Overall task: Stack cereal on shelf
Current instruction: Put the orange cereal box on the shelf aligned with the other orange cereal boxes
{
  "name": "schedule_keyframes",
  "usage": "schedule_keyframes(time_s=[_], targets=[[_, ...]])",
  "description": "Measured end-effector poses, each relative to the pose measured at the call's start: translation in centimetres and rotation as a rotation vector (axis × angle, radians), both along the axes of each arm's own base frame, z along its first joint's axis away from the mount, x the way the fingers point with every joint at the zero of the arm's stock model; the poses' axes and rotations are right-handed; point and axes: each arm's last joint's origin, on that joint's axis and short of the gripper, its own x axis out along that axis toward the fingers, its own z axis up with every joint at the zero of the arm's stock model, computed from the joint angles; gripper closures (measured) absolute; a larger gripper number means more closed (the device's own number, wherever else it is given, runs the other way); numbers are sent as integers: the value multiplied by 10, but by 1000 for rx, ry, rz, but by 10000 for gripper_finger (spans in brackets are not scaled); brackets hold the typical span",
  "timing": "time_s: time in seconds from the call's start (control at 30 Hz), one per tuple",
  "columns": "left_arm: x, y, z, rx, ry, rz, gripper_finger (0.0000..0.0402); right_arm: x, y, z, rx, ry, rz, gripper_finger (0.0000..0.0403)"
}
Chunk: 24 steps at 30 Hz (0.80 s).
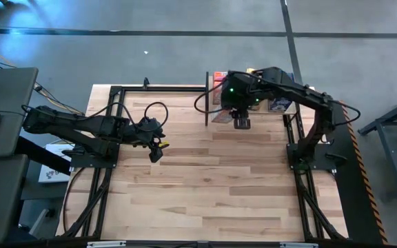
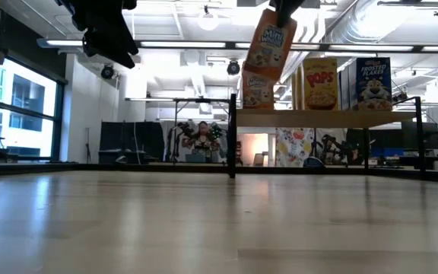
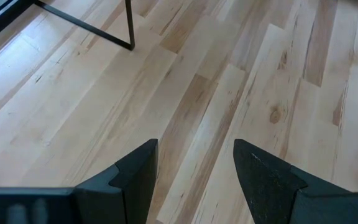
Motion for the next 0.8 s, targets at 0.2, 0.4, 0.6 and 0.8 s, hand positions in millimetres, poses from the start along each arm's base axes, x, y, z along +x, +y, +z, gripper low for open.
schedule_keyframes(time_s=[0.2, 0.4, 0.6, 0.8], targets=[[0, 0, 0, 0, 0, 0, 202, 9, -4, 6, -17, 9, 32, 246], [0, 0, 0, 0, 0, 0, 202, 10, -12, 8, -36, 7, 37, 246], [0, 0, 0, 0, 0, 0, 202, 10, -19, 7, -37, 11, 18, 246], [0, 0, 0, 0, 0, 0, 202, 19, -27, -4, -51, 55, 52, 246]])
